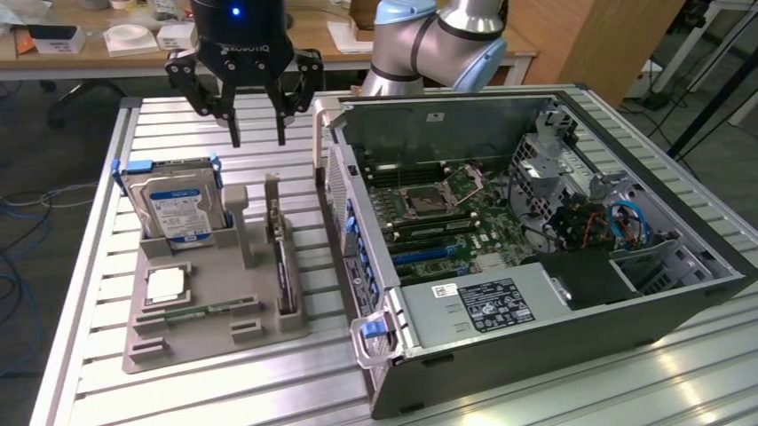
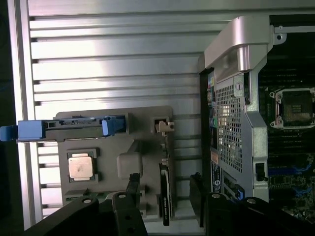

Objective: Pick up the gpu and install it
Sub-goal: 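Pick up the gpu and move the gpu toward the slot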

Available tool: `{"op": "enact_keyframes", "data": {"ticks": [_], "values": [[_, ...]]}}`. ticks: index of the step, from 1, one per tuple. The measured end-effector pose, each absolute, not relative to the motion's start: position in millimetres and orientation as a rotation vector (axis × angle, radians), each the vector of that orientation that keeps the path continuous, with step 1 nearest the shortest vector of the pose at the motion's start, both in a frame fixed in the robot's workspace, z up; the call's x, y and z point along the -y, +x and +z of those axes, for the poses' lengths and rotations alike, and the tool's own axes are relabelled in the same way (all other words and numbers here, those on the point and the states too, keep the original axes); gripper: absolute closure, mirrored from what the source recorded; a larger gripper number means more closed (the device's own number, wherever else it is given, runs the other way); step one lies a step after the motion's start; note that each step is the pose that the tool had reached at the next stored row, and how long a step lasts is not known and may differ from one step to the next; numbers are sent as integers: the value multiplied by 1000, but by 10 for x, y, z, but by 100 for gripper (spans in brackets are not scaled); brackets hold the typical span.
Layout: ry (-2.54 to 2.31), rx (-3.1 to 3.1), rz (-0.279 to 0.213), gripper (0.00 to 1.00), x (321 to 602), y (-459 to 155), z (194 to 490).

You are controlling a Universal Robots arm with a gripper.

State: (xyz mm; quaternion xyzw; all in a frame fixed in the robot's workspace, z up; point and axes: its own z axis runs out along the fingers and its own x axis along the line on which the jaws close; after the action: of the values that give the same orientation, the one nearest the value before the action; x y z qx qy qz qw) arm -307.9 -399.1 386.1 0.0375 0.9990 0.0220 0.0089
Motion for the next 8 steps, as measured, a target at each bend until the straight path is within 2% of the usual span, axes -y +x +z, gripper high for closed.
{"op": "enact_keyframes", "data": {"ticks": [8], "values": [[117, -3121, 67, 47, 4023, -3078, 3855]]}}
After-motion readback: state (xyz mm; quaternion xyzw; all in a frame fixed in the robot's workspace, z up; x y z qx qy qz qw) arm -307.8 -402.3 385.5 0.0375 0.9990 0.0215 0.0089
